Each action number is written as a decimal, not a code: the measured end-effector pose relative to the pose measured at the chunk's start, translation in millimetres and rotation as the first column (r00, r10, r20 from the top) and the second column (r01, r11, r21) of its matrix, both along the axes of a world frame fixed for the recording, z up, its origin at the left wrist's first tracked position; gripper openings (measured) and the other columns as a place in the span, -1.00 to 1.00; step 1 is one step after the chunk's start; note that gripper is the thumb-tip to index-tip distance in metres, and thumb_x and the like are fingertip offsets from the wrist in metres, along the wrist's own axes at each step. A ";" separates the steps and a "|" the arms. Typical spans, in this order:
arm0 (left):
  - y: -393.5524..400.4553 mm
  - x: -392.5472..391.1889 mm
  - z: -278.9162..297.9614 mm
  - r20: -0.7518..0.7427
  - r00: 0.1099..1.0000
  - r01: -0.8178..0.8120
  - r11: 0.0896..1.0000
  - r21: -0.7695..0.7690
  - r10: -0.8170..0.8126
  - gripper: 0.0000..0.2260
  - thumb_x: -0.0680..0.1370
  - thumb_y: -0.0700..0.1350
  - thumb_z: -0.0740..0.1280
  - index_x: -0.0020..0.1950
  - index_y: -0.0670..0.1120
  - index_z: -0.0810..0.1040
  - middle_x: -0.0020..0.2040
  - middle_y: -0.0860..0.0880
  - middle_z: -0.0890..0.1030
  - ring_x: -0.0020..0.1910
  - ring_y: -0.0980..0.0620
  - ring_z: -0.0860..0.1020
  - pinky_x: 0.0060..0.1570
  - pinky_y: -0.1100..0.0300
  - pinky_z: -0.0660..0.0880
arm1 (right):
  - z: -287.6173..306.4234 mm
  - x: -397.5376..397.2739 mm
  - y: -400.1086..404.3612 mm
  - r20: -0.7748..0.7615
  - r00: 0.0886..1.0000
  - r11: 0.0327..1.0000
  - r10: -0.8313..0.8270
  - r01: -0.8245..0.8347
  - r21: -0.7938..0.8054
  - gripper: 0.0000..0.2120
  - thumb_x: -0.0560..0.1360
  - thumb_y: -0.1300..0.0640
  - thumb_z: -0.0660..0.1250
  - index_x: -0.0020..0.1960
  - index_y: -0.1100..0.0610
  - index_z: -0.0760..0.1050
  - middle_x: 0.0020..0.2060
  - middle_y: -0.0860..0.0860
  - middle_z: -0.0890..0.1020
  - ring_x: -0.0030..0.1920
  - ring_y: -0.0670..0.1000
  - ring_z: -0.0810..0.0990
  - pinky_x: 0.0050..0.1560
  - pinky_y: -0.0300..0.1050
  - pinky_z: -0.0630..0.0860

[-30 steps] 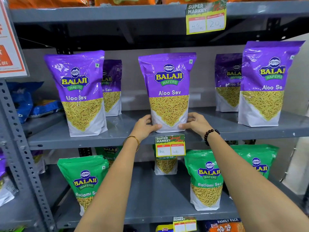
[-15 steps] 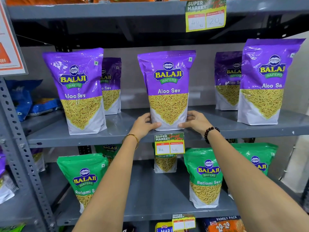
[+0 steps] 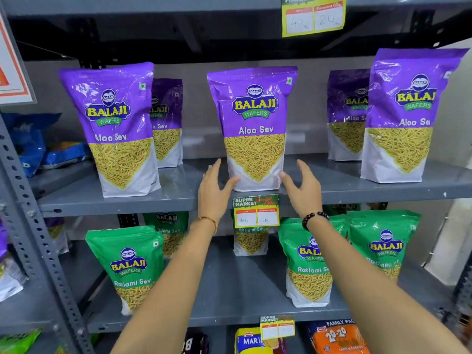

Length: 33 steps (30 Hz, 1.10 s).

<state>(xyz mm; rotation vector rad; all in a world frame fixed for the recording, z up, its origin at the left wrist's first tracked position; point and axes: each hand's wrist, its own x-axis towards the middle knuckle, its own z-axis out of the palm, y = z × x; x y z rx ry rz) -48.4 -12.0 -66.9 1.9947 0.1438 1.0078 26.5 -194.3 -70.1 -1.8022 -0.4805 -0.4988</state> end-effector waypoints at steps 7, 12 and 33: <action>-42.5 -26.9 -104.0 0.091 0.990 -0.104 0.994 -0.029 0.106 -0.43 0.55 0.05 0.18 0.48 0.03 -0.01 0.51 0.13 0.01 0.51 0.17 -0.05 0.51 0.13 0.01 | -80.4 -25.8 -11.9 0.228 0.960 0.981 -0.163 0.183 -0.067 -0.46 0.55 0.04 0.12 0.47 0.19 0.10 0.47 0.02 0.19 0.49 -0.04 0.07 0.48 -0.21 -0.01; -67.5 -31.0 -181.7 -0.194 0.981 -0.052 0.988 -0.148 0.022 -0.41 0.55 0.02 0.19 0.49 -0.01 -0.02 0.55 0.00 0.04 0.52 0.08 0.01 0.51 0.09 0.05 | -154.8 -29.0 -36.9 0.043 0.985 0.971 -0.169 0.174 -0.166 -0.48 0.57 0.07 0.10 0.47 0.19 0.09 0.49 0.01 0.15 0.51 -0.03 0.06 0.48 -0.17 0.00; -112.0 58.1 -282.3 -0.676 0.600 0.183 0.896 -0.405 -0.428 -0.38 0.50 -0.14 0.32 0.48 -0.12 0.09 0.50 -0.17 0.22 0.46 -0.15 0.22 0.43 -0.04 0.22 | -264.0 48.7 -100.8 -0.709 0.695 0.983 0.120 0.016 0.182 -0.30 0.29 0.56 0.25 0.33 0.09 0.31 0.24 0.12 0.50 0.28 0.20 0.44 0.19 0.19 0.47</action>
